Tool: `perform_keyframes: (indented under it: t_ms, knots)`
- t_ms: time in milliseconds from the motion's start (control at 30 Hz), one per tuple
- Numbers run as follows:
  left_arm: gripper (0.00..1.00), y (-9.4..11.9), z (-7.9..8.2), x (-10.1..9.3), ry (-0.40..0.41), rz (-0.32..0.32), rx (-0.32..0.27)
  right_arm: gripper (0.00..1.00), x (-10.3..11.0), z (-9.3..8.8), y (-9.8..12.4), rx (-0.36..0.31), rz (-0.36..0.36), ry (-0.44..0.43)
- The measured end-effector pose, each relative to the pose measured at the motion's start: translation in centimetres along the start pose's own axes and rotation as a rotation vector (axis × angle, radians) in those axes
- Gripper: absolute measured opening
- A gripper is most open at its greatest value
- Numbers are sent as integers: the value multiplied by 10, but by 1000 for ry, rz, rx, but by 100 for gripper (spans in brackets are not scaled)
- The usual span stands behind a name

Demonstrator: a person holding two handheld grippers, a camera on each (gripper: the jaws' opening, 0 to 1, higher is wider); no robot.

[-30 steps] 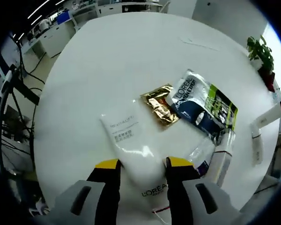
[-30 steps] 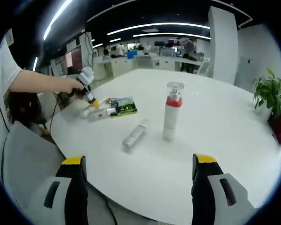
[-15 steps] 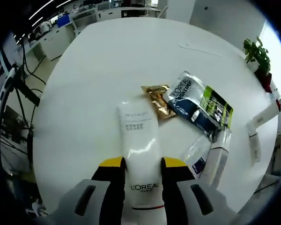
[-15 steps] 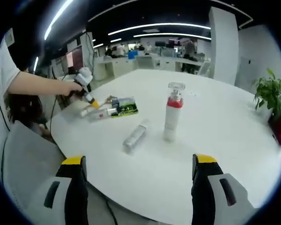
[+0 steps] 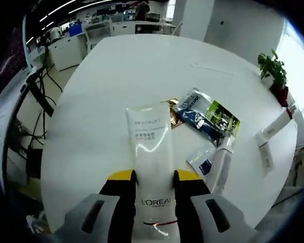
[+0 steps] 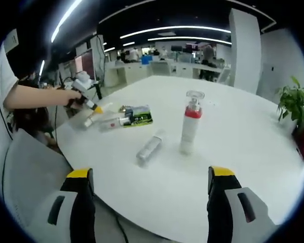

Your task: Arrange the skincare products in the storage area until every visible bottle or jar stands upright without overlapping.

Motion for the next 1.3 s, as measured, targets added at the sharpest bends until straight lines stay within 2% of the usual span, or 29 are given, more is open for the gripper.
perform_keyframes:
  t_ms: [167, 233, 267, 300, 500, 567, 600, 633, 667, 833, 933, 1000, 1200, 1300]
  knots:
    - [23, 18, -4, -10, -3, -22, -44, 92, 2, 1, -1, -2, 15, 6]
    - [23, 25, -3, -14, -12, -34, -81, 92, 3, 1, -1, -2, 22, 9]
    - [23, 40, -5, -20, -23, -44, -111, 92, 3, 2, -1, -4, 27, 11]
    - [23, 46, -6, -22, -21, -44, -120, 92, 4, 2, -1, -6, 29, 11]
    - [23, 68, -7, -42, -33, -79, -217, 92, 5, 7, 0, -36, 46, -4]
    - [23, 76, -8, -50, -70, -104, -267, 92, 7, 11, -1, -80, 54, -44]
    - [23, 88, -12, -65, -93, -109, -297, 91, 11, 14, -2, -117, 74, -94]
    - [23, 93, -14, -71, -114, -106, -324, 90, 14, 17, -3, -141, 90, -123]
    - [23, 93, -15, -70, -121, -103, -335, 89, 17, 19, -4, -160, 106, -140]
    - [23, 113, -30, -89, -145, -129, -361, 84, 37, 31, -17, -207, 191, -179]
    - [23, 128, -37, -111, -210, -152, -374, 81, 50, 40, -25, -234, 251, -214]
    - [23, 138, -41, -122, -225, -164, -386, 78, 59, 48, -29, -268, 287, -240]
    - [23, 164, -46, -152, -284, -196, -424, 71, 80, 64, -36, -280, 369, -249]
    - [23, 174, -47, -163, -321, -204, -445, 68, 85, 69, -37, -297, 413, -287]
Point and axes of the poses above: the point that each gripper's makers call its tool centre point, and the gripper's own axes: y roughly backward along the fingers, x roughly to its left, z roughly out of its top, the point moved 9 cm from there along y, roughly backward along the fingers, and after that the axes turned 3 degrees about z, right-handed, at the moved point
